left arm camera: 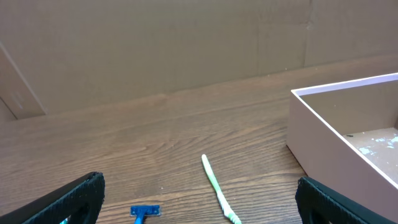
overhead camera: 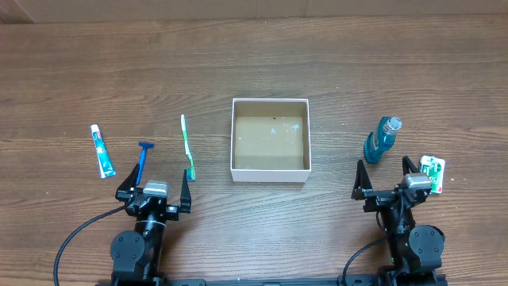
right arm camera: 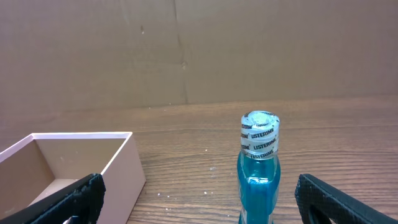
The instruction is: Pack container
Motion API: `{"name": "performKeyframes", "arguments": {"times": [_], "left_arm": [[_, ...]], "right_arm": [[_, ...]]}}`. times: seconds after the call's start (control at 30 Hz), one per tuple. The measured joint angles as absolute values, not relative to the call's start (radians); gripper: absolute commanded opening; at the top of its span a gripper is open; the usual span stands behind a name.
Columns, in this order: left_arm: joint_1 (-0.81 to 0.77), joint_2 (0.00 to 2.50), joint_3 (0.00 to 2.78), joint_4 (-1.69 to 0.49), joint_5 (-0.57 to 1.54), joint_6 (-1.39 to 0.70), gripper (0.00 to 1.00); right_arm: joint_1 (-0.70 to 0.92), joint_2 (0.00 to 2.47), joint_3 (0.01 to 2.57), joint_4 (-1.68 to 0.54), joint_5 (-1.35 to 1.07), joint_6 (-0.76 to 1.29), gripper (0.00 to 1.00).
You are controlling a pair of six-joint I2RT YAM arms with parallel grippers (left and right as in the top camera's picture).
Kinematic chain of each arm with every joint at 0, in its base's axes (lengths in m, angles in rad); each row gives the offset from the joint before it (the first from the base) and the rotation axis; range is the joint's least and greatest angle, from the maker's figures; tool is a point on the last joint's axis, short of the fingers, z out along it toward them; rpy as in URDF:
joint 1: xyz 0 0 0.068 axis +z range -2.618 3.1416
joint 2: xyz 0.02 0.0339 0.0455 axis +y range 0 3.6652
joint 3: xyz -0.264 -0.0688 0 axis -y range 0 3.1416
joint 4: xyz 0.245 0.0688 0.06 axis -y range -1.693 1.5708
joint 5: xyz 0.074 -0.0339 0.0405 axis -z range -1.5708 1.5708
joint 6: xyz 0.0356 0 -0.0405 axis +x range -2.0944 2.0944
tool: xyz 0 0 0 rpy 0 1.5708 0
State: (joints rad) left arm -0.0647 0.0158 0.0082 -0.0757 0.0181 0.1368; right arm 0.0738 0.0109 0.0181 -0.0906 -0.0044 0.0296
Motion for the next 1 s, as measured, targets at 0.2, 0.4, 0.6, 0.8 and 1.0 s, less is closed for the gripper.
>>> {"name": "performKeyframes", "arguments": {"times": [0.2, 0.4, 0.6, 0.8, 1.0], "left_arm": [[-0.065, 0.016, 0.008, -0.076, 0.018, 0.137, 1.0], [-0.065, 0.016, 0.008, -0.076, 0.018, 0.137, 1.0], [-0.065, 0.016, 0.009, -0.082, 0.018, 0.043, 1.0], [-0.065, 0.024, 0.201, -0.353, 0.015, -0.134, 1.0], [-0.065, 0.234, 0.511, -0.527, 0.015, -0.158, 1.0]], "right_arm": [[0.074, 0.011, 0.019, -0.09, -0.004, 0.03, 1.0], [0.073, 0.011, 0.019, -0.09, -0.004, 0.029, 1.0], [0.074, 0.011, 0.019, -0.101, -0.02, 0.067, 1.0], [0.074, 0.126, 0.178, -0.21, -0.019, 0.116, 0.99], [0.074, 0.54, 0.576, -0.383, -0.018, 0.131, 1.0]]}}
